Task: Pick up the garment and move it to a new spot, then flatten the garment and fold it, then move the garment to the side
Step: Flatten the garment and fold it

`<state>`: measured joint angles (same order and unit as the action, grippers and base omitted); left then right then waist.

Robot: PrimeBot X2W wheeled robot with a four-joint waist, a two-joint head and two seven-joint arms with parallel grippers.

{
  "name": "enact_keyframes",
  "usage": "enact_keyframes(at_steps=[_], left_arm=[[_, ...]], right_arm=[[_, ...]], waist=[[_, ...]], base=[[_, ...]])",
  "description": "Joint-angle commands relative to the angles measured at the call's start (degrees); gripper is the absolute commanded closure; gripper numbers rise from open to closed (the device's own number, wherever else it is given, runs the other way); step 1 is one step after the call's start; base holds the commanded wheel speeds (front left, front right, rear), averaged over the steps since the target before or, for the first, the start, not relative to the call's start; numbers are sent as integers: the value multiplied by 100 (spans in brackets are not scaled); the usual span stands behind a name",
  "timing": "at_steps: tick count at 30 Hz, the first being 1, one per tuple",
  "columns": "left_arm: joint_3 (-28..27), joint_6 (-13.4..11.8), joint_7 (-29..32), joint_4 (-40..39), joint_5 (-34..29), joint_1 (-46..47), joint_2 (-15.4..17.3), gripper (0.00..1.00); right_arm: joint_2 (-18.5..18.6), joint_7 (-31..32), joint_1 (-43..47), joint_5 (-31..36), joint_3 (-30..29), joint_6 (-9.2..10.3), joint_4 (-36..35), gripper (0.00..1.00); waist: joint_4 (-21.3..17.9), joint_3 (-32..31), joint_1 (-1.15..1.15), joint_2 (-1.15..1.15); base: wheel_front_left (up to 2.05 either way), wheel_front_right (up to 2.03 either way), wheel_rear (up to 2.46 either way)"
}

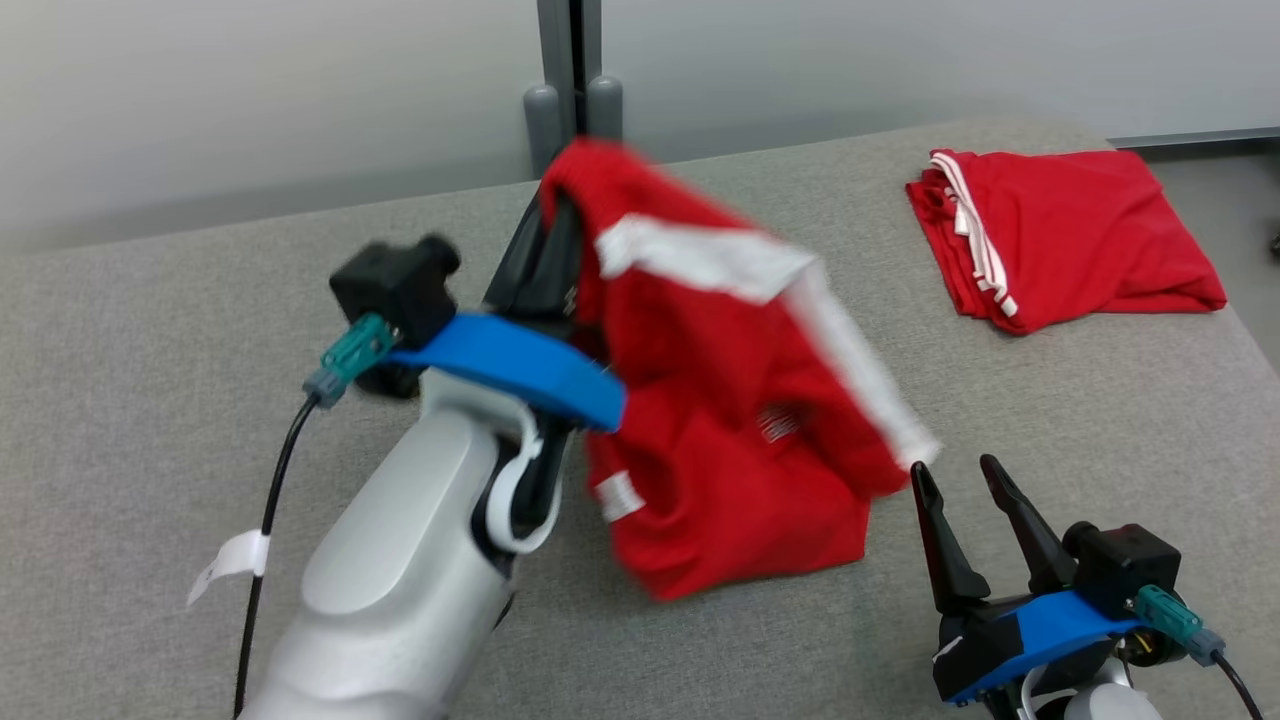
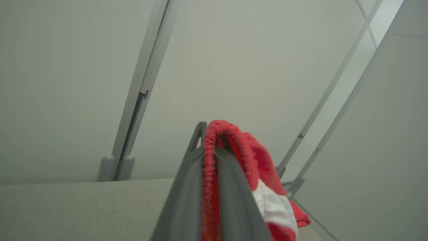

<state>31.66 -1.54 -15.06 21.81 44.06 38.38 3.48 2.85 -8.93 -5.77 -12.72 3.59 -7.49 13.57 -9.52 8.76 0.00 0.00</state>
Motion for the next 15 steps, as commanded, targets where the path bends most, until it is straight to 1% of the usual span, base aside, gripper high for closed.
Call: enact_keyframes(at_steps=[1, 3, 4, 5, 6, 10, 15], left_arm=[[-46, -4, -11, 545, -35, -195, 112, 100], [-40, 30, -12, 1192, -94, -271, 161, 100], [-21, 17, -8, 1506, -110, -306, 180, 90], [-41, 12, -12, 1792, -125, -296, 195, 33], [-84, -31, -13, 2046, -110, -282, 209, 0], [-246, -132, -16, 2694, -182, -207, 256, 0], [-469, -184, -17, 2979, -178, -329, 308, 0]], right_arm=[[10, -39, -67, -19, 5, -2, -5, 0], [7, -35, -108, -19, 49, -2, -1, 0], [9, -32, -134, -19, 64, -1, 1, 0], [10, -29, -149, -16, 80, -2, 1, 0], [10, -28, -162, -20, 97, -1, 6, 0], [10, -31, -230, -37, 152, -1, 27, 0], [10, -47, -178, -36, 131, -1, 57, 0]], waist=[[78, 75, 0, 0], [116, 122, 0, 0], [129, 142, 0, 0], [140, 162, 0, 0], [147, 177, 0, 0], [177, 196, 0, 0], [222, 150, 0, 0]], base=[[0, 0, 0], [0, 0, 0], [0, 0, 0], [0, 0, 0], [0, 0, 0], [0, 0, 0], [0, 0, 0]])
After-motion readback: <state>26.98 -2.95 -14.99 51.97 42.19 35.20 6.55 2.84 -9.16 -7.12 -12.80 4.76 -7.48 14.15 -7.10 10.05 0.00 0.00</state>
